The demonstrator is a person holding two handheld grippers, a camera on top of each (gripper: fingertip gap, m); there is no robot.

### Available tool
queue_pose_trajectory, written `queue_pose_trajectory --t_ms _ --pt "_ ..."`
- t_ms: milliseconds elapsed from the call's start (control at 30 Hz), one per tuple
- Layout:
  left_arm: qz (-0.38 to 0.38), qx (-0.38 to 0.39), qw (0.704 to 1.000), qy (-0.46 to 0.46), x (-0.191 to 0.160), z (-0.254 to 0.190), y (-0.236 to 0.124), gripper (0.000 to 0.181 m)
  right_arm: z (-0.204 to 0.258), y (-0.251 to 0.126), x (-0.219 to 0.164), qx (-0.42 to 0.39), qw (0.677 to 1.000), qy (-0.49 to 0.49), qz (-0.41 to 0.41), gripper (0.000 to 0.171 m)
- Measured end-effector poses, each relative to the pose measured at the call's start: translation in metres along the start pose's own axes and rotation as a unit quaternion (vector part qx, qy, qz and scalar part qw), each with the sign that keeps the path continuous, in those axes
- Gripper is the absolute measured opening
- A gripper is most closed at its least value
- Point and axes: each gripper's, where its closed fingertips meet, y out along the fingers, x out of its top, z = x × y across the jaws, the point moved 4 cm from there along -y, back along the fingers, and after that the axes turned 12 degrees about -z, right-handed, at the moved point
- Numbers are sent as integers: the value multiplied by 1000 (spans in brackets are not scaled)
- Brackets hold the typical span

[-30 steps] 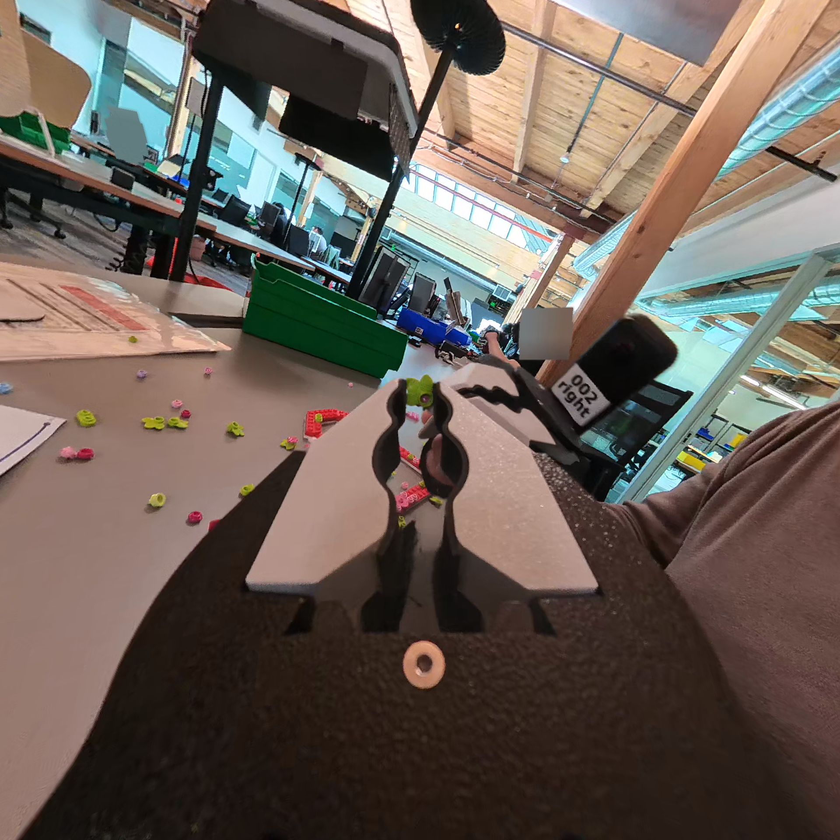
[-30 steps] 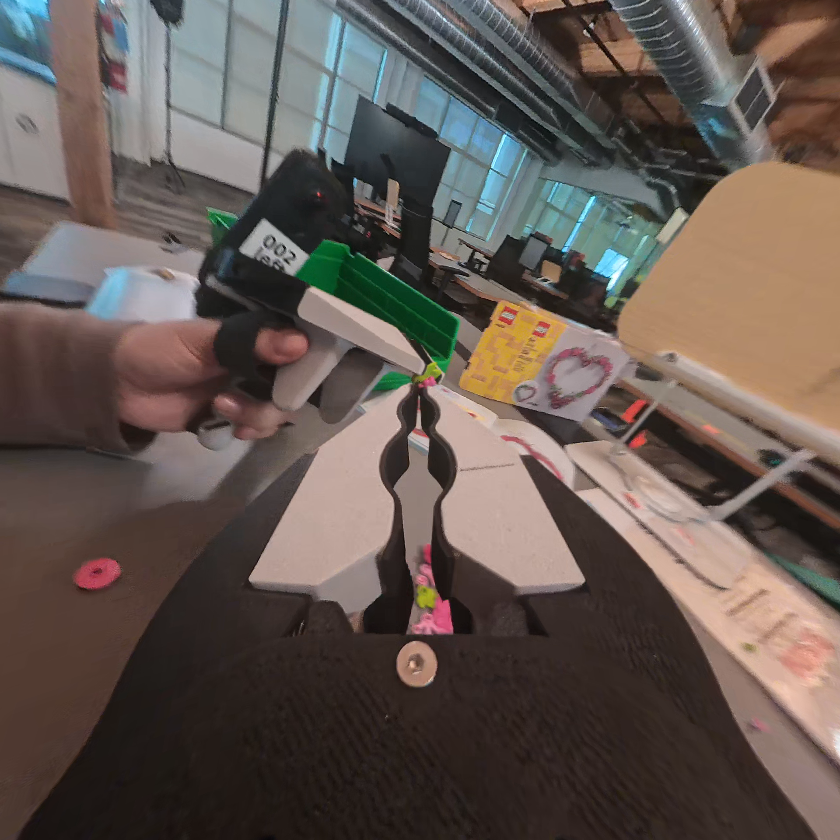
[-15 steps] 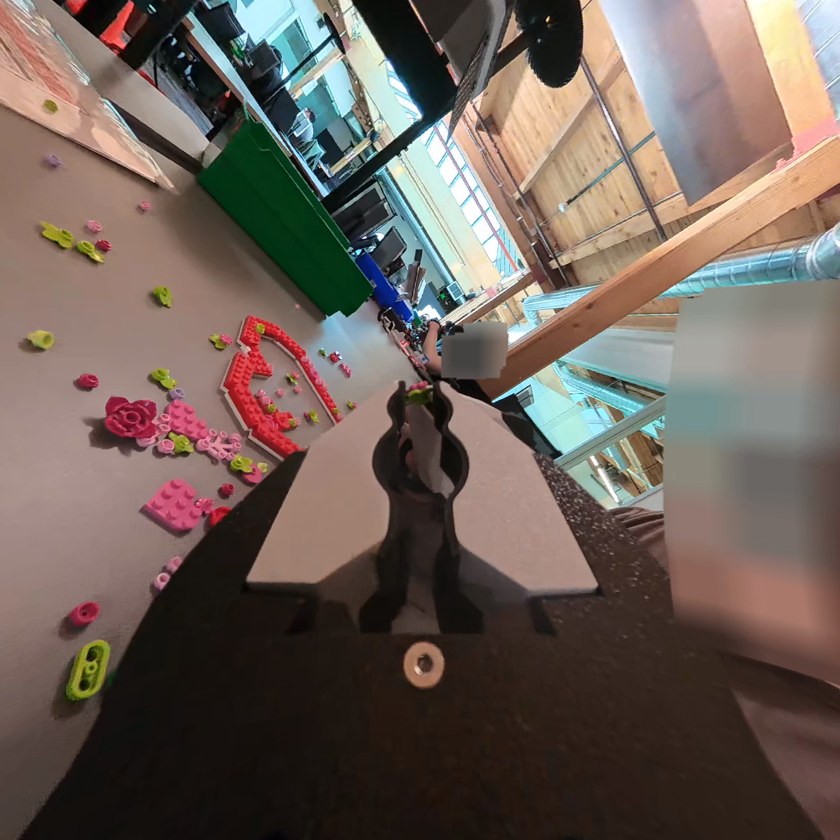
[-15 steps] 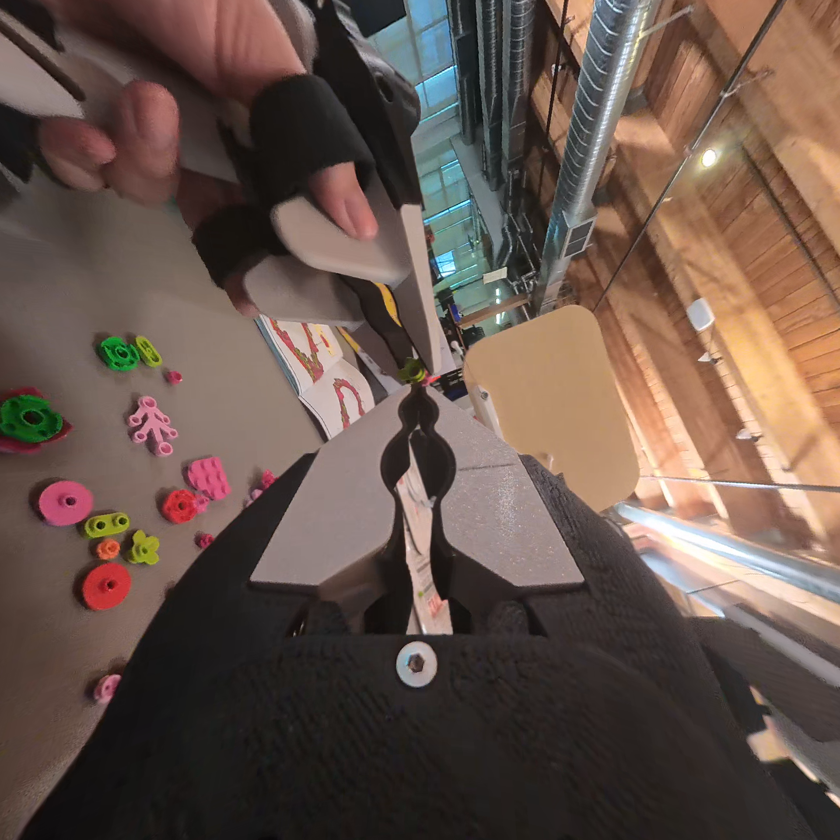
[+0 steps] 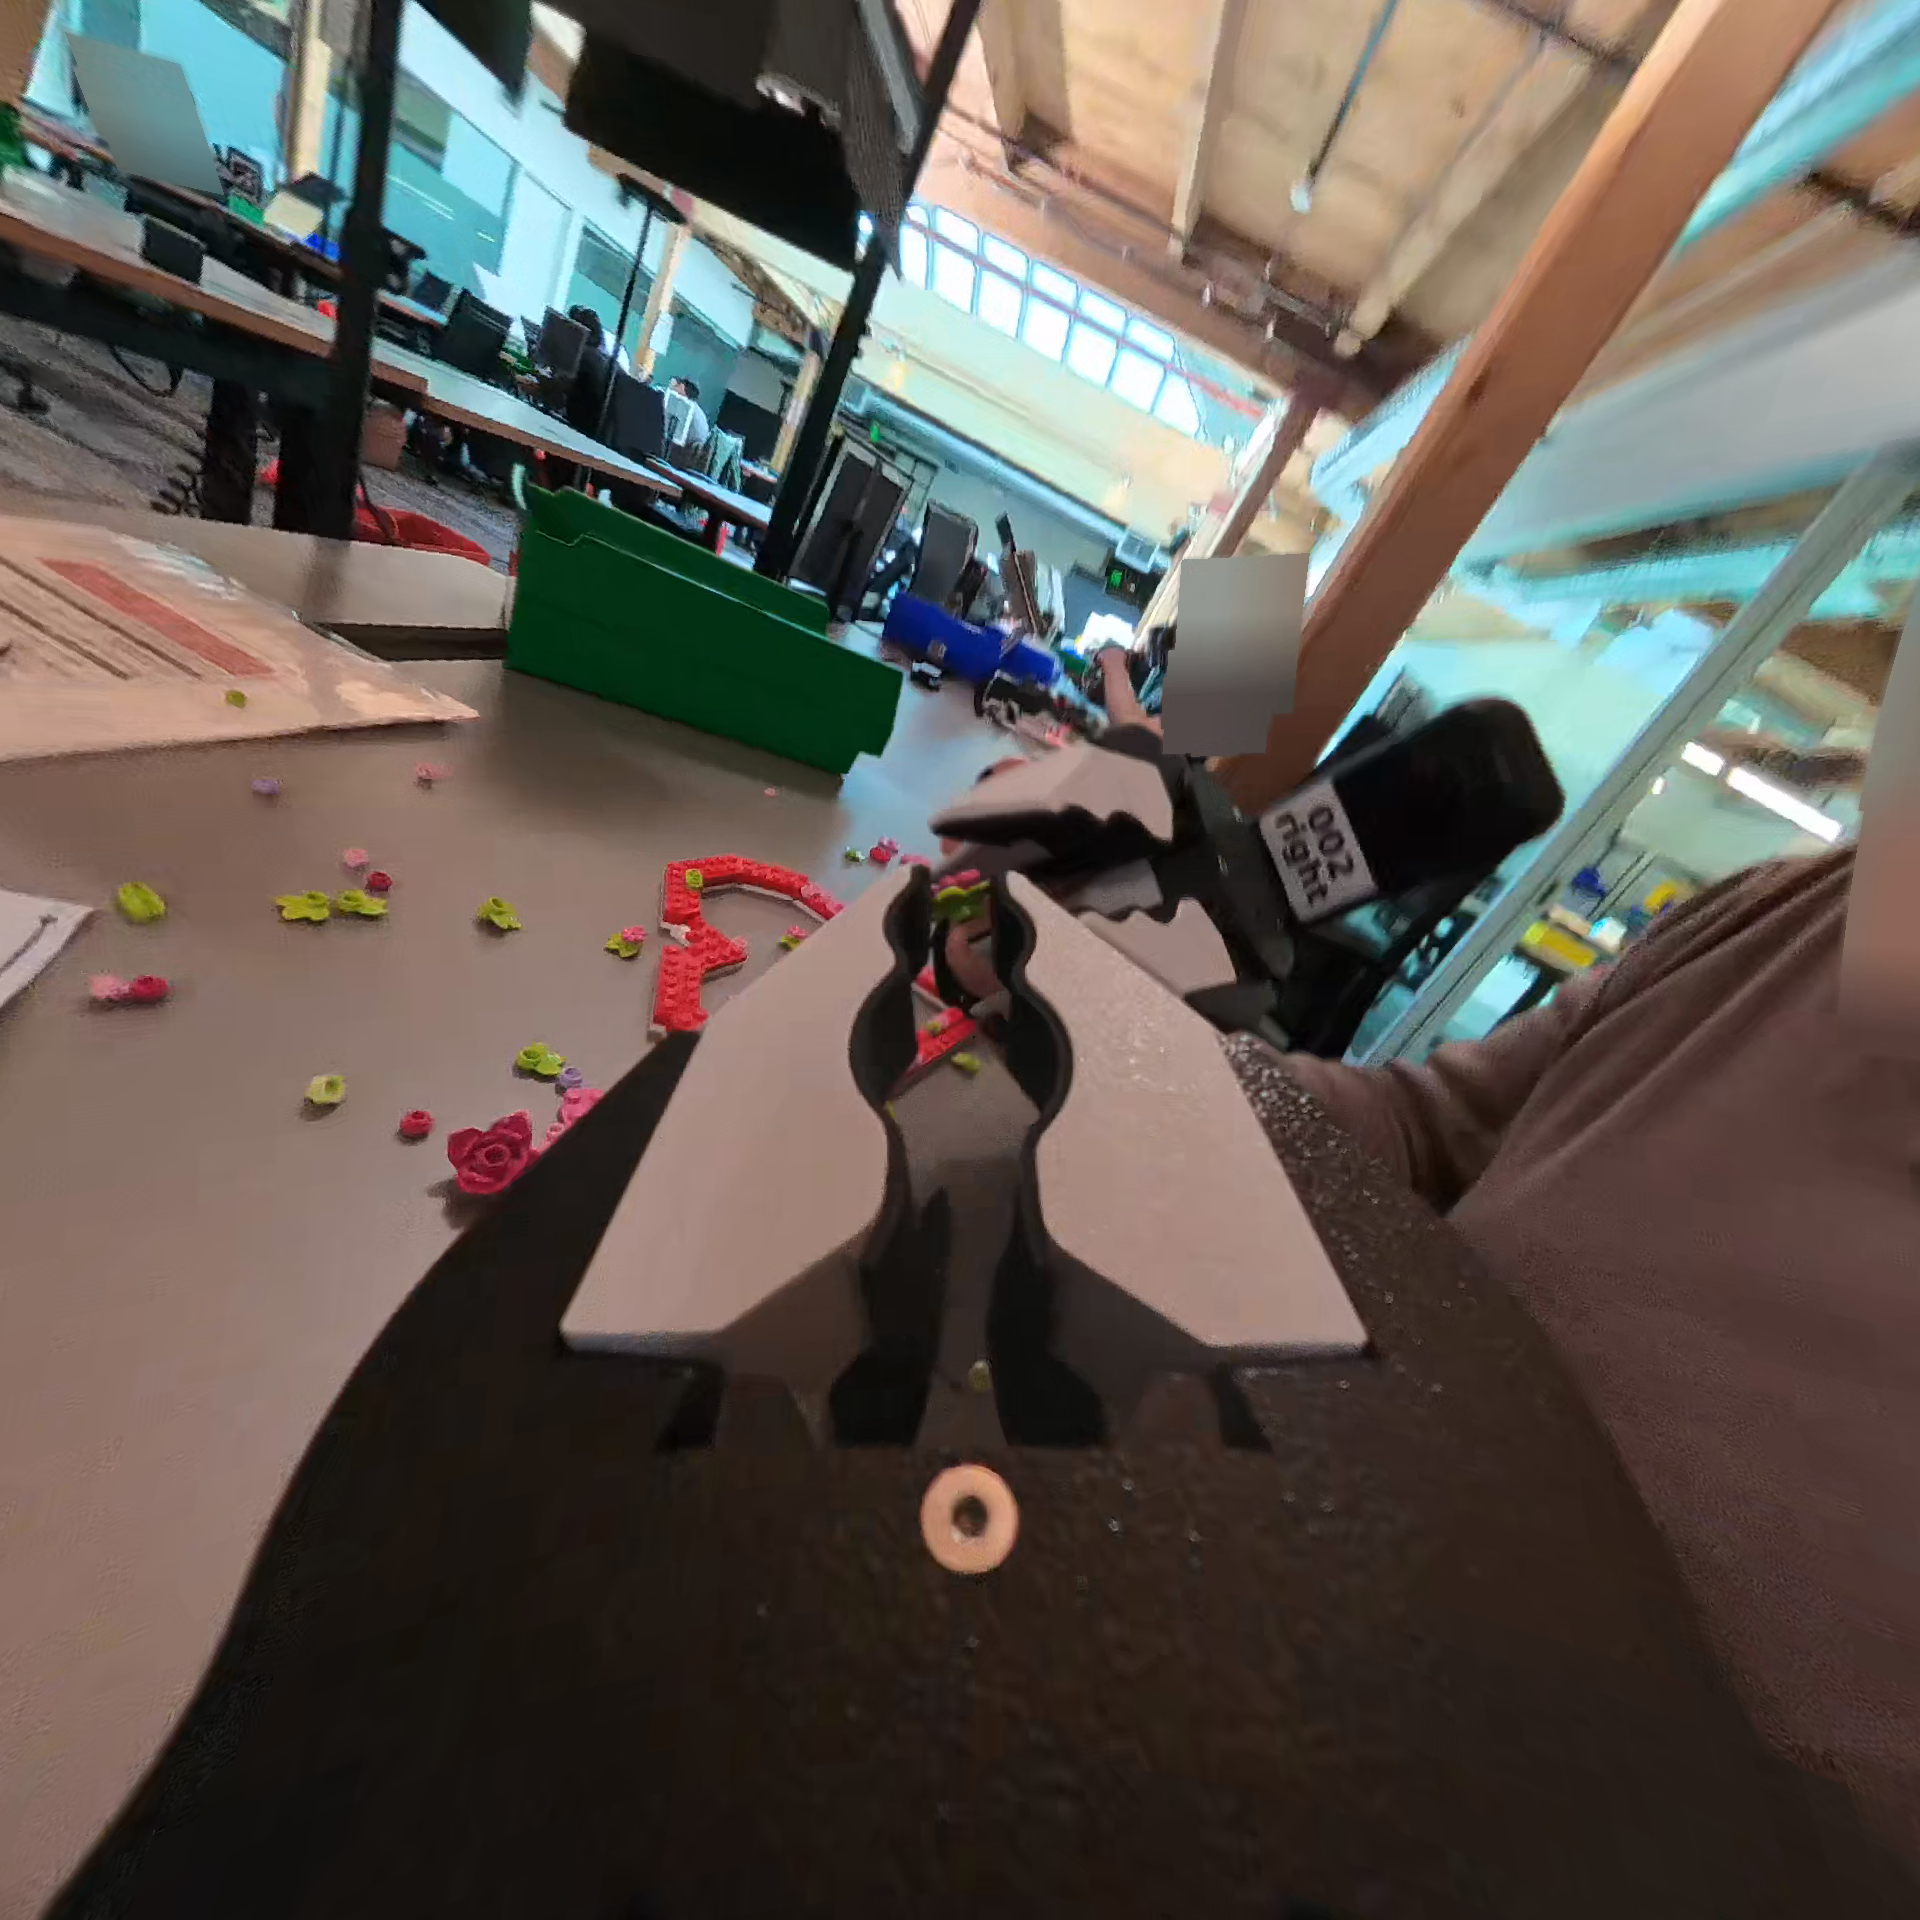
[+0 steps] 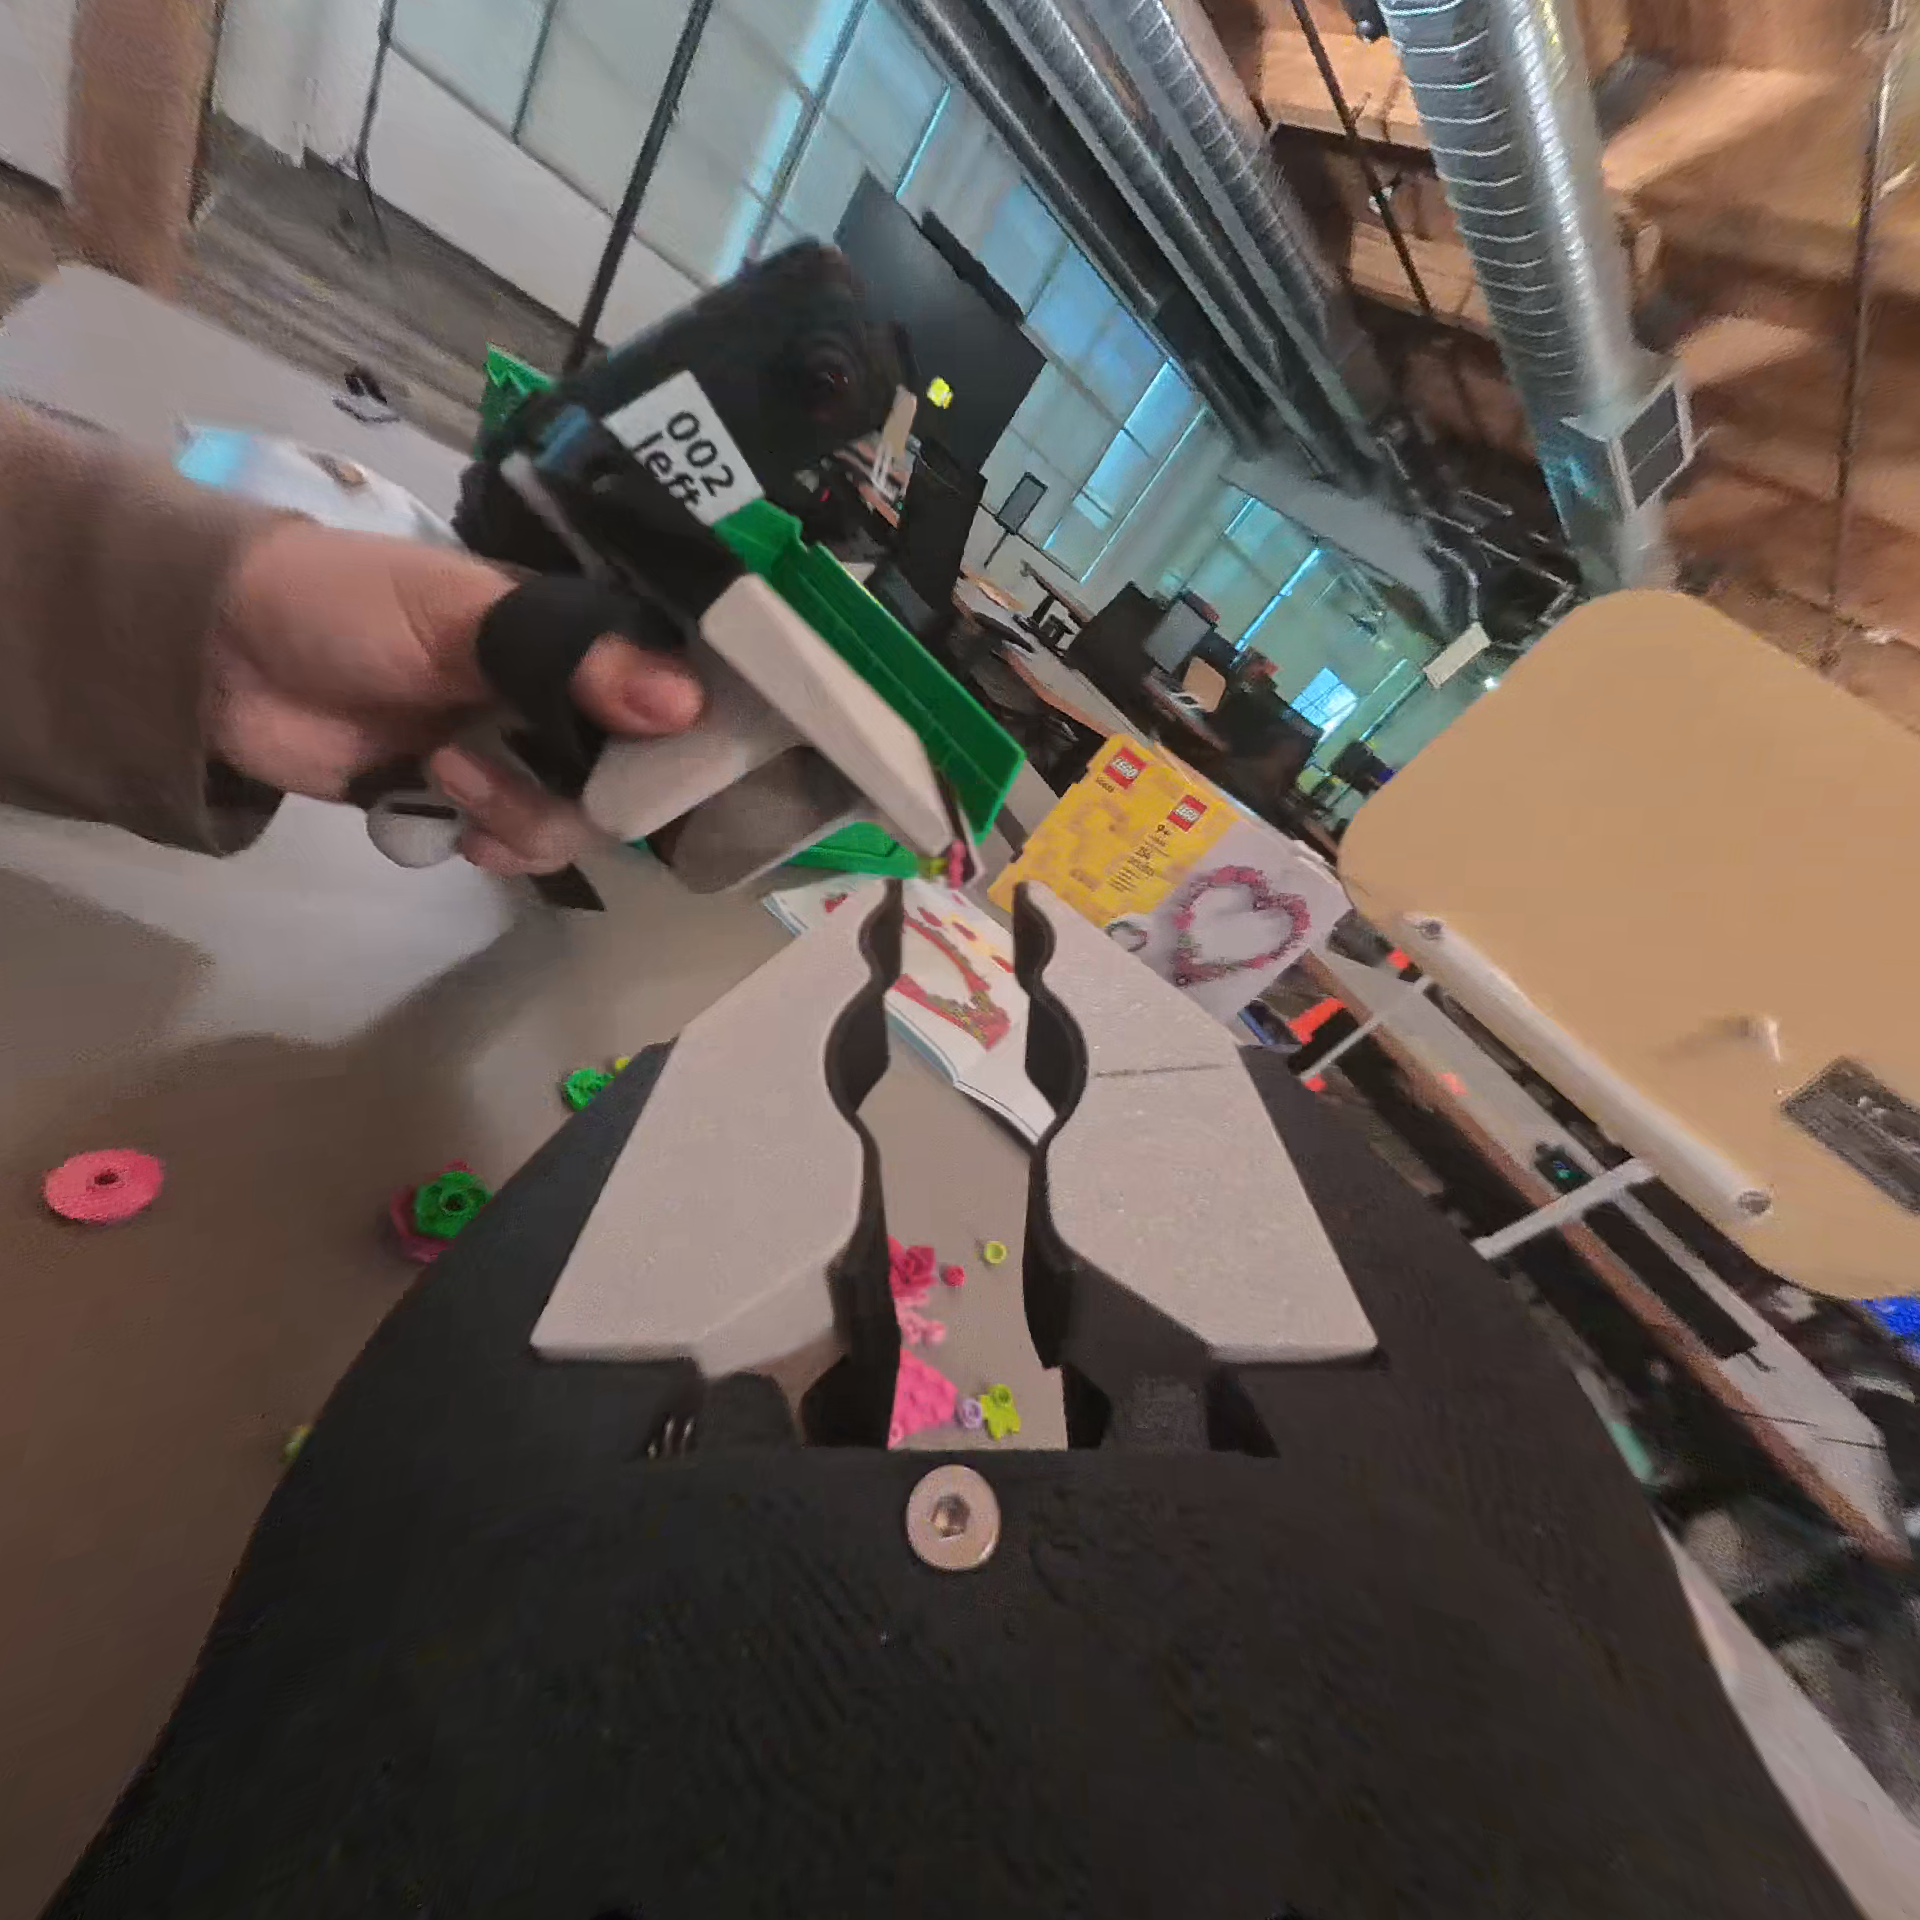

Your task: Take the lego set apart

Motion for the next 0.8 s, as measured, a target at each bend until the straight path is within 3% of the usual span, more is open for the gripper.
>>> queue_pose_trajectory --t_ms 200,267,600,800 --pt "24 -12 999 20 -4 -5 1 8 10 2 -4 16 995 -92 23 13" --pt "28 -18 999 18 -6 -6 1 8 9 1 -3 3 991 -133 22 1" --pt "48 0 997 66 -6 -5 -2 8 18 4 -1 -4 981 -194 17 13" --pt "40 -3 998 41 -4 -5 -1 9 17 4 0 -20 978 -207 25 7"
